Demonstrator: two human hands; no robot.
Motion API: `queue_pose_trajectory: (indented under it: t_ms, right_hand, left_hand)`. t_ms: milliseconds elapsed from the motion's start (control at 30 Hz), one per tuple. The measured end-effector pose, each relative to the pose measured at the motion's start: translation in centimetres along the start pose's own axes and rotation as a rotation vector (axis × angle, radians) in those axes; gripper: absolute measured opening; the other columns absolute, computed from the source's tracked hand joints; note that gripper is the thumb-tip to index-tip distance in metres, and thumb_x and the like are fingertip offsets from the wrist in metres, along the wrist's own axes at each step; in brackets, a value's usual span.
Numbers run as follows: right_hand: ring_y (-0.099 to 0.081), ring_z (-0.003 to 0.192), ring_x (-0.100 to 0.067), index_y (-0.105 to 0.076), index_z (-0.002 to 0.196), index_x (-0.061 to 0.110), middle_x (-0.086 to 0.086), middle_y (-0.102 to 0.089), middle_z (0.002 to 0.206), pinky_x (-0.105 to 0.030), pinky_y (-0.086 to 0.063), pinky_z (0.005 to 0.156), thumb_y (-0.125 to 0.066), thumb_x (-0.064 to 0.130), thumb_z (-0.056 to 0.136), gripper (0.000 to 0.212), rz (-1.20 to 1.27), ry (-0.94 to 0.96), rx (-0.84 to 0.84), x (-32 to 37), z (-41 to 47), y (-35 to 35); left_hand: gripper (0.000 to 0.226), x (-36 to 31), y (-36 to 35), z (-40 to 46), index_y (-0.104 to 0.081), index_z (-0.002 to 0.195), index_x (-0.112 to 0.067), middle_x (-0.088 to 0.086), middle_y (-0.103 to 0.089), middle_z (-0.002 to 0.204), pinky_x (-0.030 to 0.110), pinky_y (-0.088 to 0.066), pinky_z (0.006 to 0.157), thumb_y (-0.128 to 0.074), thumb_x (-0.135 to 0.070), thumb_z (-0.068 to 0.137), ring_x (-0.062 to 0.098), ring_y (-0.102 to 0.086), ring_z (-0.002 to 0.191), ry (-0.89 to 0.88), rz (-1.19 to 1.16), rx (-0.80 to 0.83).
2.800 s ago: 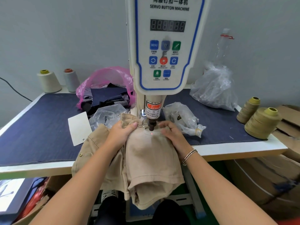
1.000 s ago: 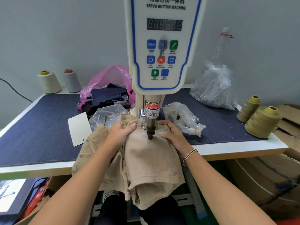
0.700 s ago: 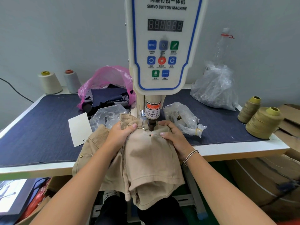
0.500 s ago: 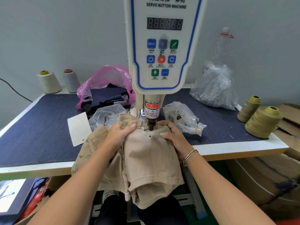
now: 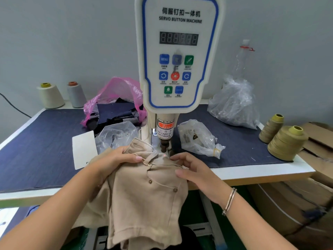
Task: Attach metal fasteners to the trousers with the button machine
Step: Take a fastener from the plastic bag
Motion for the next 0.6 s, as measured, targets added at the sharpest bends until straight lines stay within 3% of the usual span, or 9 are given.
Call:
queue_pose_trajectory:
  t_ms: [100, 200, 367, 433, 533, 600]
  right_hand:
    - [-0.055, 0.102, -0.003, -0.061, 0.108, 0.043, 0.009, -0.055, 0.110, -0.023, -0.050, 0.085, -0.067, 0.020, 0.081, 0.036, -0.186, -0.029, -0.048, 1.0, 0.4, 0.4]
    - [-0.050, 0.115, -0.005, -0.054, 0.119, 0.043, 0.011, -0.053, 0.122, -0.026, -0.043, 0.098, -0.067, 0.024, 0.073, 0.051, -0.301, -0.082, -0.012, 0.9, 0.3, -0.5]
    - [-0.049, 0.111, -0.002, -0.061, 0.109, 0.035, 0.006, -0.046, 0.120, -0.011, -0.037, 0.092, -0.058, 0.001, 0.084, 0.042, -0.361, 0.232, 0.021, 2.6, -0.9, -2.4]
    - [-0.047, 0.112, 0.001, -0.062, 0.104, 0.035, 0.012, -0.044, 0.118, -0.011, -0.036, 0.094, -0.060, 0.006, 0.083, 0.036, -0.359, 0.309, 0.087, 3.4, -1.3, -3.7]
    - [-0.053, 0.108, -0.004, -0.067, 0.105, 0.030, 0.011, -0.055, 0.111, -0.017, -0.038, 0.096, -0.063, 0.020, 0.086, 0.022, -0.485, 0.360, 0.213, 4.0, -1.5, -4.4]
    - [-0.060, 0.099, -0.002, -0.069, 0.103, 0.031, 0.015, -0.066, 0.102, -0.022, -0.045, 0.090, -0.059, 0.029, 0.089, 0.016, -0.503, 0.279, 0.091, 4.1, -0.7, -1.7]
  left_hand:
    - [0.034, 0.0, -0.5, -0.3, -0.074, 0.093, -0.007, 0.015, -0.073, 0.096, 0.020, -0.054, 0.068, -0.076, -0.031, 0.069, 0.019, -0.069, 0.080, 0.068, 0.108, 0.025]
    - [0.024, -0.2, -1.2, -0.9, -0.070, 0.064, -0.023, -0.005, -0.069, 0.068, 0.011, -0.045, 0.053, -0.070, -0.041, 0.081, 0.003, -0.063, 0.060, 0.072, 0.246, 0.016]
    - [0.032, -0.7, 0.6, -1.0, -0.074, 0.091, -0.012, 0.015, -0.074, 0.093, 0.025, -0.056, 0.064, -0.070, -0.040, 0.076, 0.024, -0.071, 0.080, -0.110, -0.098, -0.191]
    - [0.029, -0.8, 0.7, -0.9, -0.075, 0.091, -0.013, 0.018, -0.073, 0.092, 0.028, -0.057, 0.065, -0.068, -0.035, 0.074, 0.028, -0.071, 0.080, -0.123, -0.162, -0.185]
    - [0.018, -1.5, 1.0, -1.1, -0.071, 0.073, -0.014, 0.010, -0.069, 0.075, 0.023, -0.051, 0.058, -0.072, -0.031, 0.068, 0.020, -0.065, 0.065, -0.076, 0.049, -0.105]
    - [0.030, -1.8, 2.7, -1.4, -0.061, 0.069, -0.012, 0.005, -0.056, 0.066, 0.023, -0.043, 0.055, -0.076, -0.036, 0.057, 0.016, -0.053, 0.060, -0.029, 0.218, -0.130]
Point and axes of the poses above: each hand's wrist, its own z-axis towards the middle knuckle, its own y-axis out of the back of the hand, x = y × z, the point moved 7 cm from there along z, towards the middle knuckle
